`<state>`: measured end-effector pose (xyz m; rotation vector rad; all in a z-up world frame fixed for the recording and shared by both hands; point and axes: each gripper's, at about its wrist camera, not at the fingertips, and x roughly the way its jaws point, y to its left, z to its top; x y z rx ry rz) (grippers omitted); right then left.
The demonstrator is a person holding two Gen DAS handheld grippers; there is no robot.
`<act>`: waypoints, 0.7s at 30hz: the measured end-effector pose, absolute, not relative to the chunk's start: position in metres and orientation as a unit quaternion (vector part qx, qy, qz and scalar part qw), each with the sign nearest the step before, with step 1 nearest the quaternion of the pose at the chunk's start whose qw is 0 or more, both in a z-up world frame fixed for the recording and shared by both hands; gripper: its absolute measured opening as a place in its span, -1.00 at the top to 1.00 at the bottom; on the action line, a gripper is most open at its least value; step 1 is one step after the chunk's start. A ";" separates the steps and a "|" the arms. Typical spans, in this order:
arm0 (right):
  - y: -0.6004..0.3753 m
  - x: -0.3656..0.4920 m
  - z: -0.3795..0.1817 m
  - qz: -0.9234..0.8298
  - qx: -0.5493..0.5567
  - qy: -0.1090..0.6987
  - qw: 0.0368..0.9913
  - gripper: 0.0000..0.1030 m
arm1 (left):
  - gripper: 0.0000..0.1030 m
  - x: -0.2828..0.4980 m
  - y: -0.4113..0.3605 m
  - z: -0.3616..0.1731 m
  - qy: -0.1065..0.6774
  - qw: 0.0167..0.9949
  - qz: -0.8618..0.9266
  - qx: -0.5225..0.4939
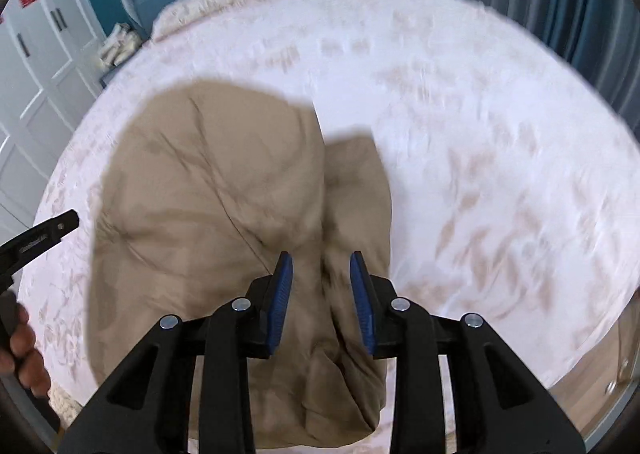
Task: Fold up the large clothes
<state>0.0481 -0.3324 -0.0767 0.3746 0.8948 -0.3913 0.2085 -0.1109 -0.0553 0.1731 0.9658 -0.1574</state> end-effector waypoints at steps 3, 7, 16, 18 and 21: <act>-0.327 0.072 -0.049 -0.169 0.171 0.404 0.883 0.47 | -0.31 0.225 -0.121 -0.041 0.448 0.887 -0.076 0.080; -0.322 0.123 -0.042 -0.155 0.156 0.401 0.889 0.48 | -0.31 0.242 -0.145 -0.042 0.435 0.892 -0.079 0.096; -0.335 0.166 -0.103 -0.183 0.163 0.442 0.863 0.50 | -0.31 0.261 -0.175 -0.083 0.463 0.878 -0.076 0.101; -0.334 0.167 -0.111 -0.183 0.159 0.445 0.862 0.52 | -0.31 0.260 -0.180 -0.089 0.456 0.880 -0.075 0.111; -0.332 0.168 -0.124 -0.186 0.152 0.447 0.862 0.52 | -0.31 0.258 -0.184 -0.098 0.457 0.879 -0.075 0.111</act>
